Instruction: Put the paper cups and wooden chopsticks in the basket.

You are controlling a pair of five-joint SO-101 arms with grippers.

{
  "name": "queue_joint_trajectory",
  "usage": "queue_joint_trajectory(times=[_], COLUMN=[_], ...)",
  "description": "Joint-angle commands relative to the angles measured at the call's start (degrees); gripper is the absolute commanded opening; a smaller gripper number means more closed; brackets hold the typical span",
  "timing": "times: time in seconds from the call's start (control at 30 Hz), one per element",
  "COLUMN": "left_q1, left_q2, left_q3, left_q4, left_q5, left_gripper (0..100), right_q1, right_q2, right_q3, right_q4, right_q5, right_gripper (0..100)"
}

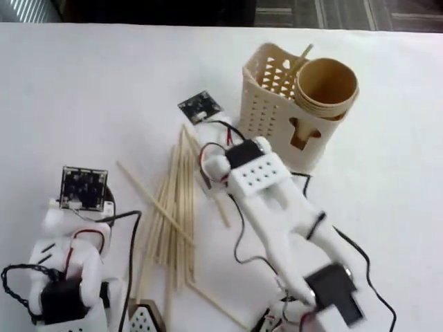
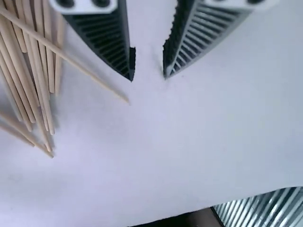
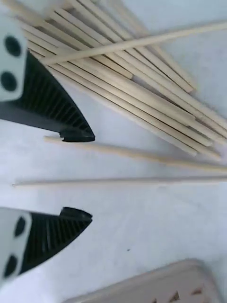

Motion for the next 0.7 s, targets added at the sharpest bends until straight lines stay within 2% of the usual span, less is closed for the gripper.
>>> queue_joint_trajectory(times=[0.0, 0.4, 0.67], left_q1=[-0.22, -0.31, -0.31], left_q2=[0.57, 0.4, 0.4], left_q3=[2.55, 5.45, 5.45], left_q4=[-1.85, -2.73, -2.73], left_q5=[-0.26, -0.35, -0.35], left_gripper=[12, 11, 11], right_q1=[-0.48, -2.59, -0.66], right_q2=[5.93, 23.78, 30.64], right_q3=[-4.92, -17.05, -22.51], right_q4=[-1.8, -1.1, -0.57], right_q5=[-0.09, -0.09, -2.9], right_gripper=[23.6, 23.7, 23.5])
